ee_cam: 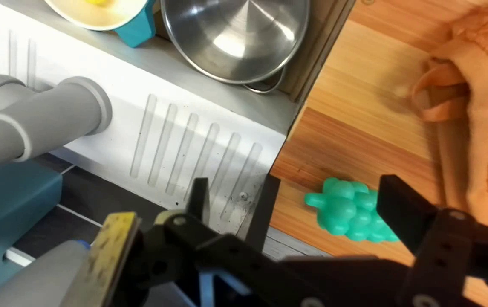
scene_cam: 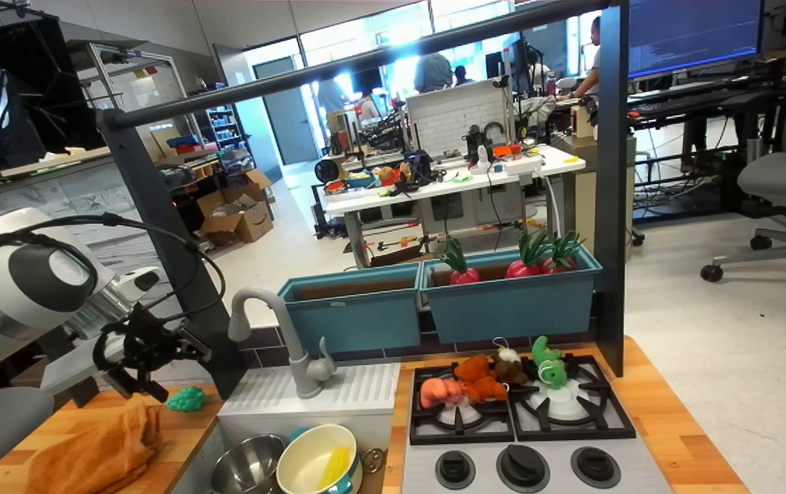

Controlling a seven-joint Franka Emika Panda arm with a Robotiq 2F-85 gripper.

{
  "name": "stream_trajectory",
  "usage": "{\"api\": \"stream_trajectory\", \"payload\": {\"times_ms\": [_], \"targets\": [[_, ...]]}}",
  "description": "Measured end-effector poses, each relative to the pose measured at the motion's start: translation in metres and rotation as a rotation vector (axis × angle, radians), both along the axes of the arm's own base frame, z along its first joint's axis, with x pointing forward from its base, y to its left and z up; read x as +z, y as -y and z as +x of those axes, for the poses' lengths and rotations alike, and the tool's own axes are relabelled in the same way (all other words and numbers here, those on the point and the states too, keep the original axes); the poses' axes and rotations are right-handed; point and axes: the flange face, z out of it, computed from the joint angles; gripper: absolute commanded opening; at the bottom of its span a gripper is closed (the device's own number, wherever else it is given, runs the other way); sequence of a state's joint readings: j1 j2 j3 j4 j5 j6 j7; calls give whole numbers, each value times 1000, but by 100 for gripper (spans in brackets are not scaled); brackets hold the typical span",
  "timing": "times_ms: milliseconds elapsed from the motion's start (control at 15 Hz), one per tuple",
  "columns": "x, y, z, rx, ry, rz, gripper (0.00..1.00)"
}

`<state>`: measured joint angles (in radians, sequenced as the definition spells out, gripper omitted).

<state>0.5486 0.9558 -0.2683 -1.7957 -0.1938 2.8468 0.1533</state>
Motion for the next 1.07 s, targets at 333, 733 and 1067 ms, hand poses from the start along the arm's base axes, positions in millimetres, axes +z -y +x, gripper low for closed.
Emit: {"api": "stream_trajectory", "payload": {"times_ms": [333,733,1067], "targets": [[-8,-9,-7,-3,-27,39,100],[-22,-20,-15,-6,-66,119,100],[-31,-27,-9,-5,-48,151,100]]}}
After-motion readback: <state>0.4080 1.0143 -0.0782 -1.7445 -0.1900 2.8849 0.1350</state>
